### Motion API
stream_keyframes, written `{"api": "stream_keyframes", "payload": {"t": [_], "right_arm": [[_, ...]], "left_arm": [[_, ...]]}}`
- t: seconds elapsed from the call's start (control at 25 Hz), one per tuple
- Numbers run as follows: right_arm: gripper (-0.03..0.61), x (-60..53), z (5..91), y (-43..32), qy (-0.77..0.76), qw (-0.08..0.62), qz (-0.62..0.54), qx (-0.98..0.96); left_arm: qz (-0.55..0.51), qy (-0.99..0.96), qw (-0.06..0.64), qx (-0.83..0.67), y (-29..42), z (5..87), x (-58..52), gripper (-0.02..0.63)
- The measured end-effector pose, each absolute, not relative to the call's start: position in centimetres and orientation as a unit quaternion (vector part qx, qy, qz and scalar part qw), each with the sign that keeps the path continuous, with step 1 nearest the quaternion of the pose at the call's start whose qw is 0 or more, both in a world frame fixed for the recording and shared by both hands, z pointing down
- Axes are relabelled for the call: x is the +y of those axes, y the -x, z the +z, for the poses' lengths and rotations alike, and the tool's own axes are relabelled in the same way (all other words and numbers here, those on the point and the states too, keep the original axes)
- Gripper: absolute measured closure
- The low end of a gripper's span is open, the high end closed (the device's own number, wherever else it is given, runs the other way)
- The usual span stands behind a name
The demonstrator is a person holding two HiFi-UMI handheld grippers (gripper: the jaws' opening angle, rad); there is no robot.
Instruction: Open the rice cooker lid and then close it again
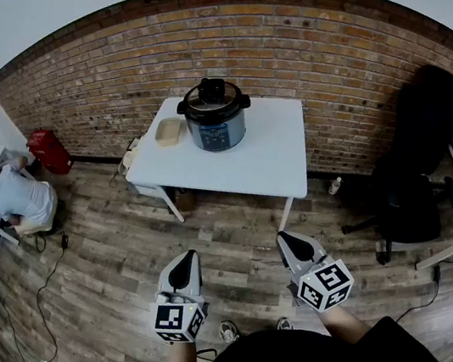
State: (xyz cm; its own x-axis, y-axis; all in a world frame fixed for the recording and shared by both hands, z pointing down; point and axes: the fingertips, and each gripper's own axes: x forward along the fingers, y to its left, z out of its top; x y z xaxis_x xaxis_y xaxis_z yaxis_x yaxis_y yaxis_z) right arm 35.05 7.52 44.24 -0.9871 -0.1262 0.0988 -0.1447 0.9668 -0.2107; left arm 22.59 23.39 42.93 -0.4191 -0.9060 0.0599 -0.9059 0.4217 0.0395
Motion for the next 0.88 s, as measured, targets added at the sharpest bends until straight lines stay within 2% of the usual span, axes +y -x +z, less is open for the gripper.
{"api": "stream_keyframes", "payload": {"t": [0.24, 0.4, 0.44, 0.48, 0.52, 0.56, 0.6, 0.88], "right_arm": [[0.575, 9.4, 44.0, -32.6, -0.087, 0.038, 0.108, -0.99], [0.575, 10.9, 43.1, -31.0, -0.087, 0.007, 0.115, -0.99], [0.553, 11.2, 42.9, -30.5, -0.092, 0.001, 0.114, -0.989], [0.5, 11.6, 42.6, -30.0, -0.098, -0.004, 0.113, -0.989], [0.417, 11.9, 42.4, -29.6, -0.104, -0.008, 0.114, -0.988], [0.354, 12.2, 42.3, -29.1, -0.108, -0.011, 0.116, -0.987], [0.32, 12.6, 42.1, -28.7, -0.111, -0.013, 0.117, -0.987], [0.284, 13.7, 42.1, -26.3, -0.126, -0.004, 0.118, -0.985]], "left_arm": [[-0.014, -0.554, 0.035, -0.831, -19.9, 43.0, 24.9, 0.617], [-0.041, -0.583, 0.032, -0.811, -18.6, 42.7, 25.7, 0.616], [-0.05, -0.592, 0.031, -0.804, -18.3, 42.5, 25.9, 0.574], [-0.055, -0.601, 0.028, -0.797, -18.0, 42.3, 26.2, 0.512], [-0.056, -0.609, 0.025, -0.791, -17.7, 42.3, 26.4, 0.464], [-0.054, -0.617, 0.023, -0.785, -17.3, 42.3, 26.6, 0.445], [-0.051, -0.624, 0.024, -0.78, -16.9, 42.4, 26.8, 0.427], [-0.071, -0.645, 0.042, -0.76, -14.1, 43.0, 27.5, 0.311]]}}
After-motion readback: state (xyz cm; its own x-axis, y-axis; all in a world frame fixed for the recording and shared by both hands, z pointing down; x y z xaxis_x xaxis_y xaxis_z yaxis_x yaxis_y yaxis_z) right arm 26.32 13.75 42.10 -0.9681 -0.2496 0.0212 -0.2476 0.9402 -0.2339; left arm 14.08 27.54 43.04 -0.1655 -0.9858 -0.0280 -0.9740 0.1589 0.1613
